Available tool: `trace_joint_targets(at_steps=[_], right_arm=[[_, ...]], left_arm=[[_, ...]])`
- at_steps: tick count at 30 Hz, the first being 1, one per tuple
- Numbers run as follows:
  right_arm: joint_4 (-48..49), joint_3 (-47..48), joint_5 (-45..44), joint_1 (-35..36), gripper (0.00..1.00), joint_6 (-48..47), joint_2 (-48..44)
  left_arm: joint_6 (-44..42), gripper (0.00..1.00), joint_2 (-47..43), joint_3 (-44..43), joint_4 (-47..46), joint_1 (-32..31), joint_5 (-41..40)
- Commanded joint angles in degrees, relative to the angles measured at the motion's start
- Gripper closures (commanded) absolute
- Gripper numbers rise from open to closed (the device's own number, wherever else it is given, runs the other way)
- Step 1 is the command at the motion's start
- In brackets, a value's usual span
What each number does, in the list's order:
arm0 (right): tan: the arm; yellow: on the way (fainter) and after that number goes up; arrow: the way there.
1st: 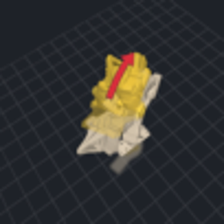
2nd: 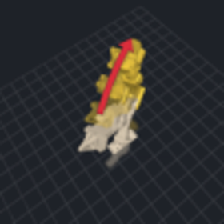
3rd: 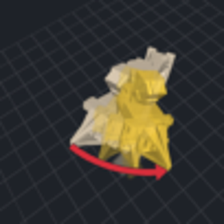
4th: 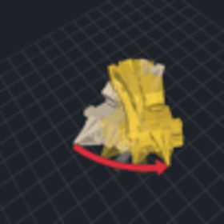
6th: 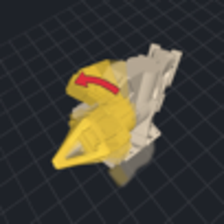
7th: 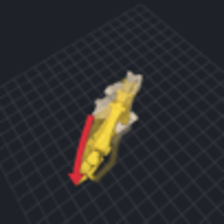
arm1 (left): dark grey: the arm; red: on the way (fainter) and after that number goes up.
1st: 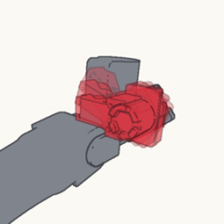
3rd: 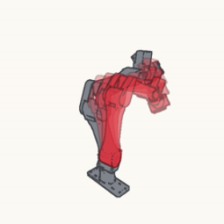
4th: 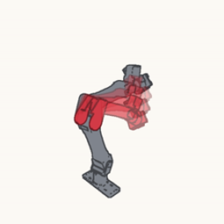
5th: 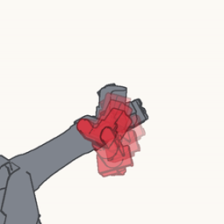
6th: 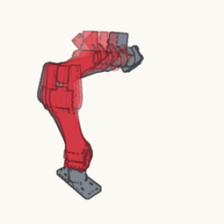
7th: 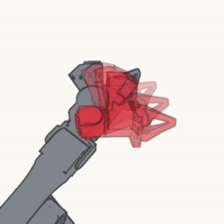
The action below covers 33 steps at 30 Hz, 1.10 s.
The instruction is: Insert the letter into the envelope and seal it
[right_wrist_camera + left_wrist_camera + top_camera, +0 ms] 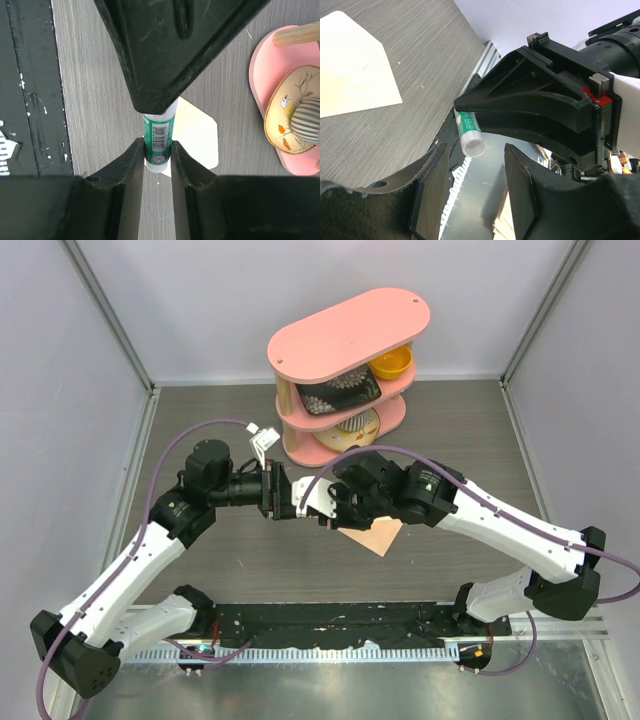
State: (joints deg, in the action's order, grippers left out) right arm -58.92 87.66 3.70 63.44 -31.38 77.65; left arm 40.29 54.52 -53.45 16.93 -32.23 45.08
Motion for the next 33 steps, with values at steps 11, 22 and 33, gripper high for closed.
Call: trace_joint_targets(at_steps=[11, 22, 33], right_arm=[[-1.7, 4.8, -2.8, 2.2, 0.99, 1.1, 1.1], [-2.7, 6.1, -3.0, 2.2, 0.99, 2.6, 1.8], [-3.6, 7.3, -3.2, 2.3, 0.99, 3.3, 2.6]], left_arm=[[-3.1, 0.55, 1.6, -3.9, 1.6, -3.6, -3.7], [-4.7, 0.86, 1.5, -4.3, 3.4, -3.7, -3.7], [-5.6, 0.72, 2.3, -4.2, 3.6, -3.7, -3.0]])
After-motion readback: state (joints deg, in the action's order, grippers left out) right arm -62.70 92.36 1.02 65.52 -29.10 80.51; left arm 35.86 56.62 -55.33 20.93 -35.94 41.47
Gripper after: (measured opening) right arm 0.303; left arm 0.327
